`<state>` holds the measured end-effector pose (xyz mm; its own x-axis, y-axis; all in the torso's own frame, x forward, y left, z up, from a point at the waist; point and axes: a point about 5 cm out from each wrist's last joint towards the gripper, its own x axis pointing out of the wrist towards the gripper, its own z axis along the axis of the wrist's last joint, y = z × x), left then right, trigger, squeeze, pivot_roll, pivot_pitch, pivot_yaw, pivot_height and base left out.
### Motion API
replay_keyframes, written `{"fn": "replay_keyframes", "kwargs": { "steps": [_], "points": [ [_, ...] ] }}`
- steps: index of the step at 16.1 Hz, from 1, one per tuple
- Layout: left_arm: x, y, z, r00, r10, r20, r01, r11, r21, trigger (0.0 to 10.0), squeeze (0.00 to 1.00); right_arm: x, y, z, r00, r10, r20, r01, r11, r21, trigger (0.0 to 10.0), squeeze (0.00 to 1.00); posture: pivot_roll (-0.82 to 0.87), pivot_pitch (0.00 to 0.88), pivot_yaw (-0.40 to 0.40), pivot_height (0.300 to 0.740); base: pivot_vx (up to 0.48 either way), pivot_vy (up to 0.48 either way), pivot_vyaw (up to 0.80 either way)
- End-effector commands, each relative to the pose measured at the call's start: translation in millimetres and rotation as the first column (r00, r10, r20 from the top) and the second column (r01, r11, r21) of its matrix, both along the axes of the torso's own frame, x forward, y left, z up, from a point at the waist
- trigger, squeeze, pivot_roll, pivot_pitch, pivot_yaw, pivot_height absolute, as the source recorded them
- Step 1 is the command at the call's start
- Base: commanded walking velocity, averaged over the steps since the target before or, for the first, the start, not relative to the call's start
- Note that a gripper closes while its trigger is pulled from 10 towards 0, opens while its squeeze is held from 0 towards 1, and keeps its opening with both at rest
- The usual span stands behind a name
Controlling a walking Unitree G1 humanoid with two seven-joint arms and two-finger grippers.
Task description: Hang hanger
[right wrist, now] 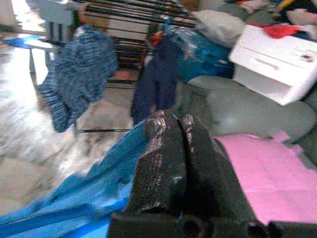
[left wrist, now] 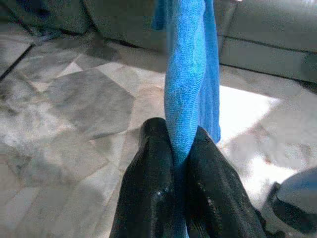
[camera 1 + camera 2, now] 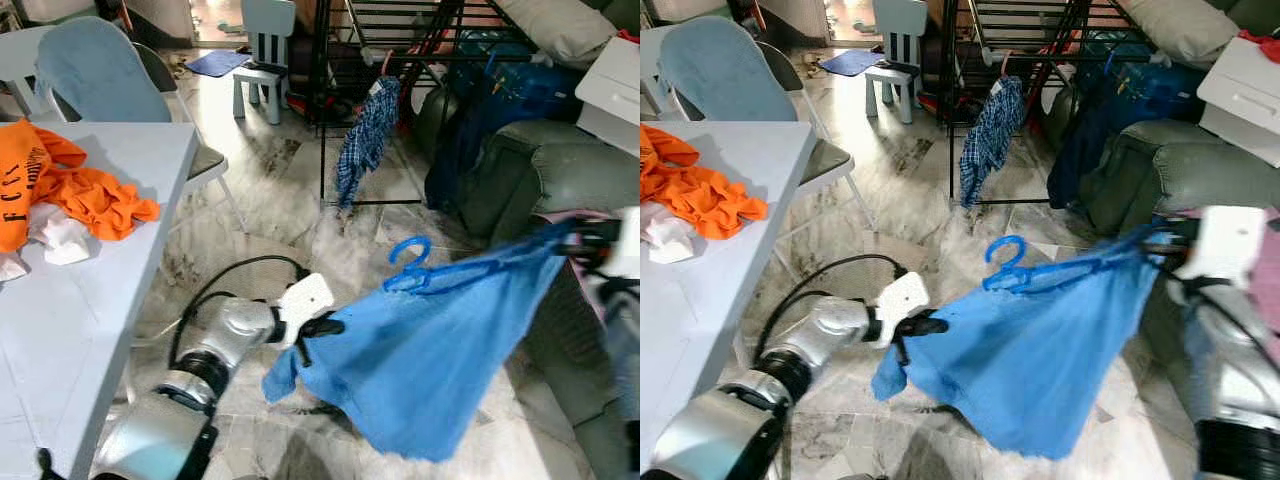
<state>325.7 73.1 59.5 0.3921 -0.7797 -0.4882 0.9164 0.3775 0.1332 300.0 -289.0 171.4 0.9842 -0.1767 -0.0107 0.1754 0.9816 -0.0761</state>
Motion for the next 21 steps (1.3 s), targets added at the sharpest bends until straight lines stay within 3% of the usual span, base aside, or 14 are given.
{"fn": "replay_keyframes", "kwargs": {
  "steps": [1,2,5,6,8,10,11,13,14,15,19,21],
  "points": [
    [7.9,-4.5,9.2,0.999,0.041,0.028,-0.040,0.999,-0.015,0.4,0.00,0.5,9.4,4.6,0.999,0.031,0.007,-0.031,0.999,-0.021,0.0,0.00,0.00,0.000,-0.060,0.740,0.000,0.000,0.00],
    [11.6,-10.5,13.5,0.995,0.094,0.034,-0.092,0.994,-0.051,0.0,0.00,0.9,21.4,0.1,0.997,0.075,-0.016,-0.076,0.996,-0.038,0.0,0.00,0.00,0.000,-0.060,0.740,0.000,0.000,0.00],
    [16.5,-18.6,21.7,0.988,0.145,0.045,-0.139,0.984,-0.110,0.0,0.00,-1.3,30.6,-9.6,0.992,0.109,-0.060,-0.114,0.990,-0.088,0.0,0.00,0.01,0.000,-0.061,0.740,0.000,0.000,0.00],
    [18.0,-17.7,24.5,0.988,0.143,0.051,-0.136,0.984,-0.117,0.0,0.00,-2.1,25.4,-9.9,0.995,0.082,-0.063,-0.088,0.991,-0.097,0.0,0.00,0.01,0.000,-0.059,0.740,0.000,0.000,0.00],
    [21.1,-13.5,34.9,0.995,0.085,0.055,-0.076,0.985,-0.157,1.4,0.00,-6.6,2.7,-11.1,0.997,-0.026,-0.069,0.016,0.989,-0.144,0.0,0.00,0.01,0.000,-0.057,0.740,0.000,0.000,0.00],
    [20.4,-8.6,40.4,0.998,-0.014,0.067,0.024,0.990,-0.141,2.1,0.00,-10.3,-16.5,-7.1,0.991,-0.127,-0.043,0.118,0.978,-0.170,0.0,0.00,0.01,0.000,-0.057,0.740,0.000,0.000,0.00],
    [18.4,-6.7,42.1,0.996,-0.072,0.061,0.080,0.987,-0.143,2.1,0.00,-11.9,-23.8,-5.0,0.986,-0.165,-0.032,0.157,0.971,-0.180,0.0,0.00,0.01,0.000,-0.057,0.740,0.000,0.000,0.00],
    [12.6,0.1,44.7,0.978,-0.207,0.030,0.209,0.966,-0.153,1.1,0.00,-14.9,-36.5,-1.8,0.974,-0.224,-0.020,0.215,0.952,-0.216,0.0,0.00,0.01,0.000,-0.057,0.740,0.000,0.000,0.00],
    [12.0,7.0,46.0,0.970,-0.242,0.006,0.240,0.960,-0.146,0.1,0.00,-17.0,-43.1,-1.0,0.967,-0.253,-0.016,0.242,0.942,-0.230,0.0,0.00,0.01,0.000,-0.059,0.740,0.000,0.000,0.00],
    [12.2,16.8,48.7,0.963,-0.271,-0.014,0.266,0.954,-0.141,0.0,0.00,-20.4,-50.7,-0.6,0.957,-0.290,-0.009,0.279,0.929,-0.245,0.0,0.00,0.02,0.000,-0.060,0.740,0.000,0.000,0.00],
    [17.2,30.3,57.8,0.967,-0.255,-0.016,0.249,0.955,-0.161,0.0,0.00,-27.5,-58.3,-8.4,0.948,-0.317,-0.027,0.301,0.923,-0.241,0.0,0.00,0.02,0.000,-0.061,0.740,0.000,0.000,0.00],
    [17.9,32.8,57.1,0.969,-0.248,-0.008,0.245,0.961,-0.130,0.0,0.00,-28.5,-58.2,-11.5,0.948,-0.315,-0.034,0.299,0.925,-0.232,0.0,0.00,0.01,0.000,-0.060,0.740,0.000,0.000,0.00]
  ]
}}
